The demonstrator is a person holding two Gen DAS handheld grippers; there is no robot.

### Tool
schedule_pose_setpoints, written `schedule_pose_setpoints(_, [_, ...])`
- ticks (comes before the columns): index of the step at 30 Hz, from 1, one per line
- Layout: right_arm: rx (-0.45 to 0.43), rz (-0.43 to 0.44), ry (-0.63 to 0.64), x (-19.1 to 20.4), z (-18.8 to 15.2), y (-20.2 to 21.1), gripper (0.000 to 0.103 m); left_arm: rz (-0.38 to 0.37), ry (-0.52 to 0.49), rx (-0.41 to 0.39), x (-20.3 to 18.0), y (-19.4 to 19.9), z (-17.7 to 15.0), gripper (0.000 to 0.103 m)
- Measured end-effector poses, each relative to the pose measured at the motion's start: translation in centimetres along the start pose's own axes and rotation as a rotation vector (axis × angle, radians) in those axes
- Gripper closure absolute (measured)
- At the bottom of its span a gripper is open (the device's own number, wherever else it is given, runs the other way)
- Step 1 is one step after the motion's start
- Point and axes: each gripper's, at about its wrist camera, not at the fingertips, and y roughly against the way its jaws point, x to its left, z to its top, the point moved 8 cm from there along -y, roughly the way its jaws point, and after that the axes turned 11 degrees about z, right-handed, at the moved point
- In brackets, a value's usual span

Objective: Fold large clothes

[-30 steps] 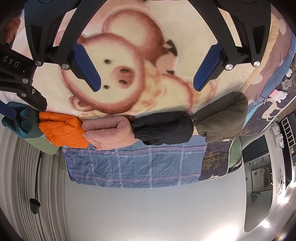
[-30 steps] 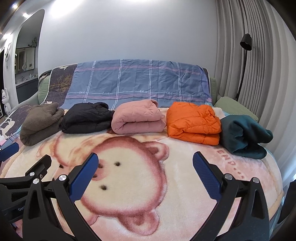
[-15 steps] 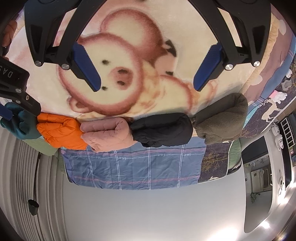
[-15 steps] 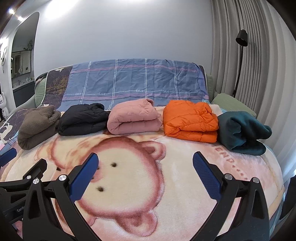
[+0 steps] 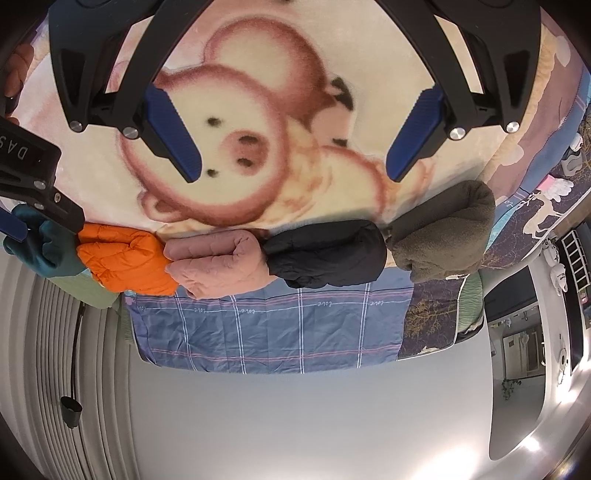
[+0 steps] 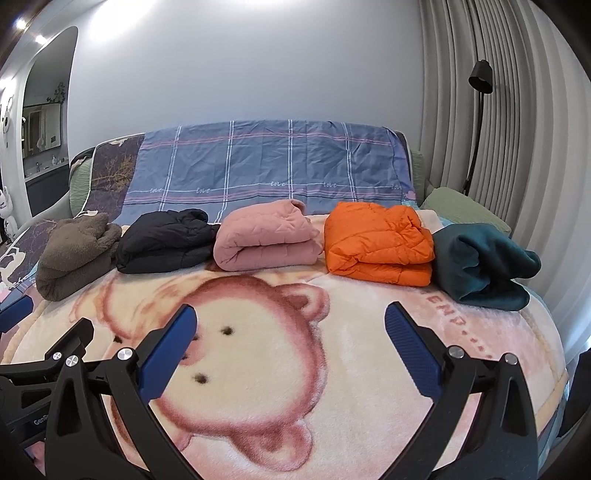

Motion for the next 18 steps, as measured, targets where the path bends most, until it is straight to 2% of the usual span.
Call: schedule_pose_setpoints(18, [0.004,0.0,-0.004,0.04,-0.03,0.04,0.001,0.004,-0.02,0.018,-0.15,0.07,-0.53,0.002])
